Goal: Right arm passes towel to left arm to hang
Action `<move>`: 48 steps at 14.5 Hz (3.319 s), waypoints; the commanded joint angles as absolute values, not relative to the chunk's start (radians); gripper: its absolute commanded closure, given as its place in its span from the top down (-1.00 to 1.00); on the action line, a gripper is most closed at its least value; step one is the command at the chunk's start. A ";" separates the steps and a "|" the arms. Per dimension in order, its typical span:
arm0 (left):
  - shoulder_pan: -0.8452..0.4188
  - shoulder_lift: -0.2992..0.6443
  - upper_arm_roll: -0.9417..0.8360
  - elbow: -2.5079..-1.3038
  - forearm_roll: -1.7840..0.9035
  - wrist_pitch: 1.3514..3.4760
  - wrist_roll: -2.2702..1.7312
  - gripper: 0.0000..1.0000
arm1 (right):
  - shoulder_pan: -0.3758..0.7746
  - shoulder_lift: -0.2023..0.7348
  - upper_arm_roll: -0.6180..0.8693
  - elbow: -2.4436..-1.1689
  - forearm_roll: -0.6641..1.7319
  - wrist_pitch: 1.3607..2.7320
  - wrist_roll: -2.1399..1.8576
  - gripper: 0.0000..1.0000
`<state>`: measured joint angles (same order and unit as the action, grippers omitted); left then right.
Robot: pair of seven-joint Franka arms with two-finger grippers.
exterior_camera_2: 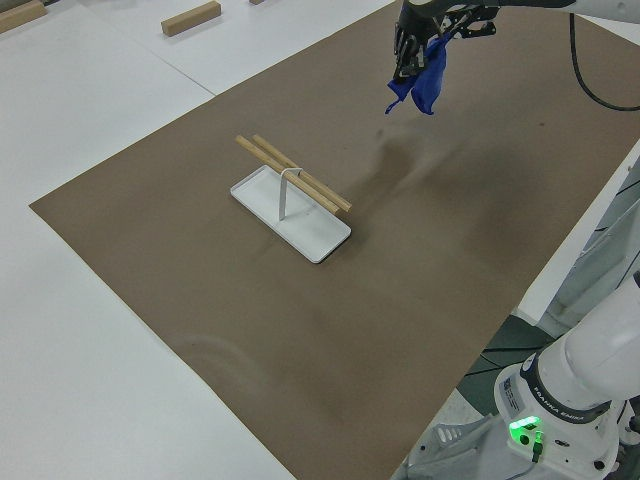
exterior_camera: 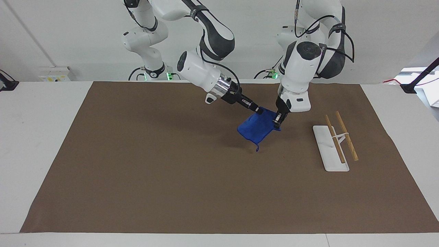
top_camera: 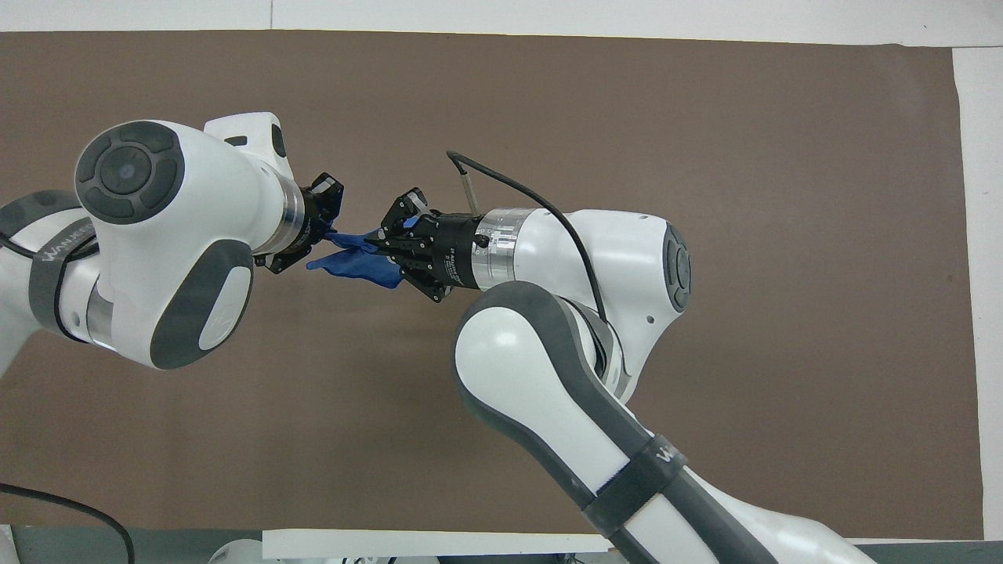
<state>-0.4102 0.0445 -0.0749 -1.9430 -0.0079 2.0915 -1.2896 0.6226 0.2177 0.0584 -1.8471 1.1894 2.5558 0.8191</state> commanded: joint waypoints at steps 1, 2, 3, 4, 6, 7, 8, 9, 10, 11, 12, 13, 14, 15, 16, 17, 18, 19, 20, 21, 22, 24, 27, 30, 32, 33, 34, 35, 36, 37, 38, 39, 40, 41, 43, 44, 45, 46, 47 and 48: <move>-0.407 0.032 -0.072 -1.964 -0.018 2.109 -1.293 -1.00 | 0.624 0.227 0.060 -1.832 1.204 2.571 0.834 -0.46; -0.405 0.034 -0.071 -1.959 -0.018 2.109 -1.293 -1.00 | 0.624 0.227 0.060 -1.832 1.204 2.572 0.834 -0.29; -0.403 0.035 -0.071 -1.953 -0.018 2.102 -1.293 -1.00 | 0.624 0.227 0.060 -1.832 1.191 2.572 0.819 0.36; -0.403 0.043 -0.069 -1.927 -0.018 2.082 -1.293 -1.00 | 0.626 0.227 0.058 -1.833 1.184 2.572 0.804 0.99; -0.400 0.066 -0.058 -1.837 -0.018 2.001 -1.286 -1.00 | 0.609 0.229 0.057 -1.833 1.132 2.565 0.741 1.00; -0.368 0.069 -0.060 -1.792 -0.018 1.964 -1.281 -1.00 | 0.595 0.230 0.055 -1.835 1.077 2.560 0.724 1.00; -0.347 0.064 -0.060 -1.769 -0.018 1.941 -1.261 -1.00 | 0.580 0.230 0.055 -1.835 1.009 2.560 0.710 1.00; -0.336 0.058 -0.058 -1.746 -0.018 1.915 -1.221 -1.00 | 0.571 0.232 0.054 -1.839 0.920 2.560 0.687 1.00; -0.309 0.057 -0.058 -1.727 -0.018 1.884 -1.172 -1.00 | 0.545 0.230 0.054 -1.851 0.829 2.557 0.663 1.00; -0.279 0.057 -0.058 -1.704 -0.015 1.856 -1.105 -1.00 | 0.511 0.227 0.054 -1.864 0.743 2.543 0.640 1.00; -0.259 0.057 -0.058 -1.688 -0.012 1.836 -1.047 -1.00 | 0.468 0.222 0.052 -1.873 0.670 2.495 0.614 1.00; -0.223 0.058 -0.058 -1.672 -0.009 1.830 -0.995 -1.00 | 0.419 0.218 0.052 -1.871 0.602 2.430 0.573 1.00; -0.197 0.061 -0.058 -1.667 -0.008 1.833 -0.953 -1.00 | 0.367 0.215 0.052 -1.871 0.522 2.365 0.516 1.00; -0.166 0.063 -0.057 -1.667 -0.006 1.847 -0.909 -1.00 | 0.312 0.209 0.051 -1.868 0.435 2.300 0.452 1.00; -0.122 0.066 -0.058 -1.667 -0.006 1.862 -0.840 -1.00 | 0.248 0.207 0.052 -1.858 0.348 2.240 0.374 1.00; -0.091 0.067 -0.058 -1.670 -0.006 1.882 -0.792 -1.00 | 0.201 0.203 0.054 -1.850 0.275 2.194 0.295 1.00; -0.057 0.067 -0.058 -1.678 -0.006 1.911 -0.749 -1.00 | 0.168 0.183 0.051 -1.844 0.209 2.148 0.235 1.00; -0.026 0.067 -0.058 -1.686 -0.006 1.936 -0.712 -1.00 | 0.135 0.164 0.049 -1.842 0.157 2.108 0.209 1.00; 0.001 0.066 -0.058 -1.701 -0.006 1.963 -0.672 -1.00 | 0.100 0.141 0.051 -1.827 0.094 2.055 0.195 1.00; 0.021 0.066 -0.057 -1.712 -0.006 1.986 -0.643 -1.00 | 0.080 0.127 0.051 -1.795 0.024 1.975 0.180 1.00; 0.032 0.066 -0.057 -1.716 -0.006 2.003 -0.632 -1.00 | 0.066 0.121 0.051 -1.757 -0.020 1.910 0.169 1.00; 0.057 0.072 -0.057 -1.721 -0.006 2.037 -0.624 -1.00 | 0.019 0.106 0.049 -1.671 -0.048 1.763 0.160 1.00; 0.092 0.101 -0.057 -1.717 -0.006 2.098 -0.575 -1.00 | -0.081 0.034 0.049 -1.591 -0.046 1.623 0.143 1.00; 0.124 0.110 -0.057 -1.721 -0.006 2.117 -0.529 -1.00 | -0.126 -0.021 0.049 -1.516 -0.048 1.462 0.124 1.00; 0.139 0.109 -0.057 -1.738 -0.006 2.117 -0.506 -1.00 | -0.126 -0.014 0.049 -1.483 -0.052 1.398 0.069 1.00; 0.143 0.106 -0.057 -1.746 -0.006 2.117 -0.497 -1.00 | -0.130 -0.015 0.048 -1.486 -0.055 1.388 0.039 1.00; 0.144 0.104 -0.057 -1.749 -0.006 2.114 -0.482 -0.99 | -0.135 -0.014 0.043 -1.482 -0.058 1.370 0.019 1.00; 0.159 0.097 -0.057 -1.772 -0.006 2.114 -0.460 -1.00 | -0.140 -0.014 0.041 -1.482 -0.058 1.364 0.009 1.00; 0.170 0.091 -0.057 -1.793 -0.006 2.114 -0.431 -1.00 | -0.137 -0.014 0.043 -1.485 -0.080 1.362 -0.004 1.00; 0.175 0.077 -0.057 -1.811 -0.006 2.115 -0.404 -0.99 | -0.130 -0.023 0.048 -1.494 -0.106 1.362 -0.009 1.00; 0.187 0.072 -0.057 -1.827 -0.006 2.118 -0.385 -0.99 | -0.133 -0.032 0.051 -1.506 -0.106 1.364 -0.011 1.00; 0.193 0.071 -0.057 -1.838 -0.006 2.120 -0.374 -0.99 | -0.130 -0.035 0.051 -1.519 -0.104 1.365 -0.018 1.00; 0.201 0.071 -0.057 -1.841 -0.006 2.120 -0.364 -0.99 | -0.129 -0.035 0.049 -1.519 -0.106 1.365 -0.037 1.00; 0.201 0.069 -0.057 -1.841 -0.006 2.120 -0.353 -0.99 | -0.129 -0.034 0.048 -1.519 -0.107 1.368 -0.043 1.00; 0.215 0.069 -0.057 -1.856 -0.006 2.126 -0.338 -0.99 | -0.129 -0.025 0.045 -1.513 -0.113 1.368 -0.044 1.00; 0.222 0.063 -0.057 -1.868 -0.006 2.138 -0.337 -0.99 | -0.130 -0.020 0.040 -1.506 -0.114 1.368 -0.046 1.00; 0.222 0.057 -0.057 -1.891 -0.006 2.157 -0.328 -0.99 | -0.130 -0.021 0.041 -1.508 -0.114 1.368 -0.045 1.00; 0.224 0.049 -0.057 -1.907 -0.006 2.166 -0.318 -0.99 | -0.130 -0.020 0.041 -1.509 -0.114 1.368 -0.044 1.00; 0.236 0.046 -0.057 -1.914 -0.006 2.164 -0.299 -0.98 | -0.130 -0.018 0.040 -1.508 -0.114 1.371 -0.046 1.00; 0.242 0.038 -0.057 -1.922 -0.006 2.158 -0.282 -0.80 | -0.129 -0.018 0.041 -1.508 -0.112 1.370 -0.051 1.00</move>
